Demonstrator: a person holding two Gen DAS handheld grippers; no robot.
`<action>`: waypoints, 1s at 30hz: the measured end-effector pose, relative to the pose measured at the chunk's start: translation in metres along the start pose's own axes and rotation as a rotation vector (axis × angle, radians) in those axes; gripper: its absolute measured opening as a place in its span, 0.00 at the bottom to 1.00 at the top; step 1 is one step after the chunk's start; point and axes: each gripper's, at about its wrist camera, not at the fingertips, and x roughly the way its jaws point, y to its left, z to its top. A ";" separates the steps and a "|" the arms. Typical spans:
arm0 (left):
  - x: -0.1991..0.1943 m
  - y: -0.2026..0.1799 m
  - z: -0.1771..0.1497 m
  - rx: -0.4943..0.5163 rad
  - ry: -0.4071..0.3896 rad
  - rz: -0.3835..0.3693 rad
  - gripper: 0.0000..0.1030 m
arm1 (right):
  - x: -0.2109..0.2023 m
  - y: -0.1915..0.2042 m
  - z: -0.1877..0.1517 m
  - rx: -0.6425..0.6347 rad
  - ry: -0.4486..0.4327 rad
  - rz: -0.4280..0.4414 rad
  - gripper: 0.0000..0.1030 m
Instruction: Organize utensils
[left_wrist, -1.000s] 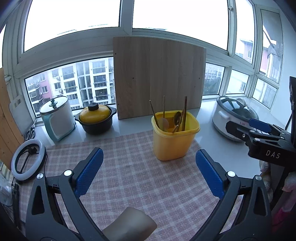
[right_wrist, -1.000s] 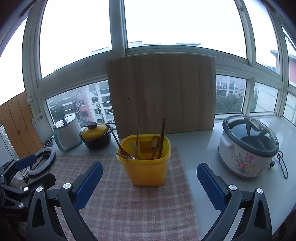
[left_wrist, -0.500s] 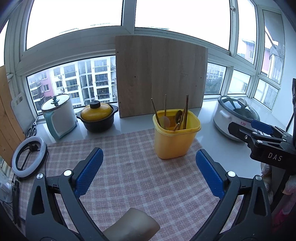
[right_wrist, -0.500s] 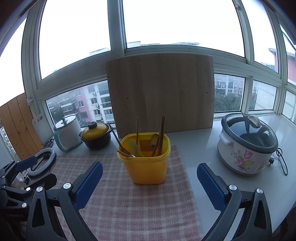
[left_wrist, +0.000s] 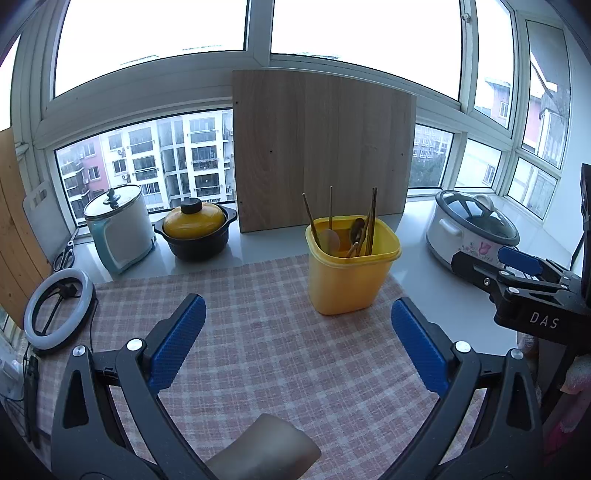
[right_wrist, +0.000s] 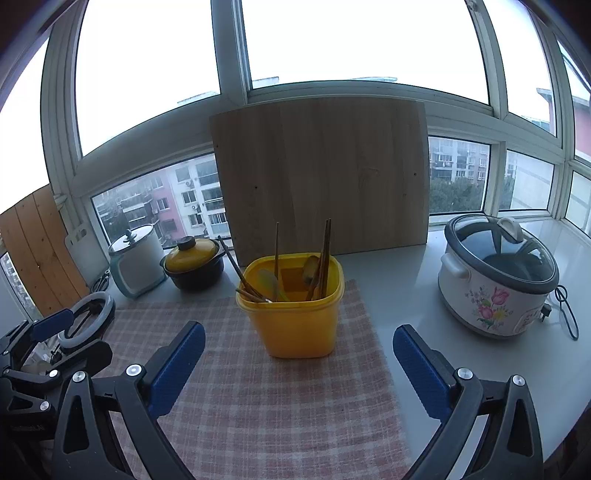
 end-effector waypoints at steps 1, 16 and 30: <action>0.000 0.000 0.000 0.000 0.000 -0.001 0.99 | 0.000 0.000 0.000 -0.001 0.000 -0.001 1.00; 0.000 -0.004 -0.007 0.007 0.018 0.013 0.99 | 0.004 -0.004 -0.004 0.008 0.016 -0.007 1.00; 0.004 0.005 -0.004 -0.002 -0.004 0.068 0.99 | 0.017 -0.004 -0.004 0.011 0.043 -0.006 1.00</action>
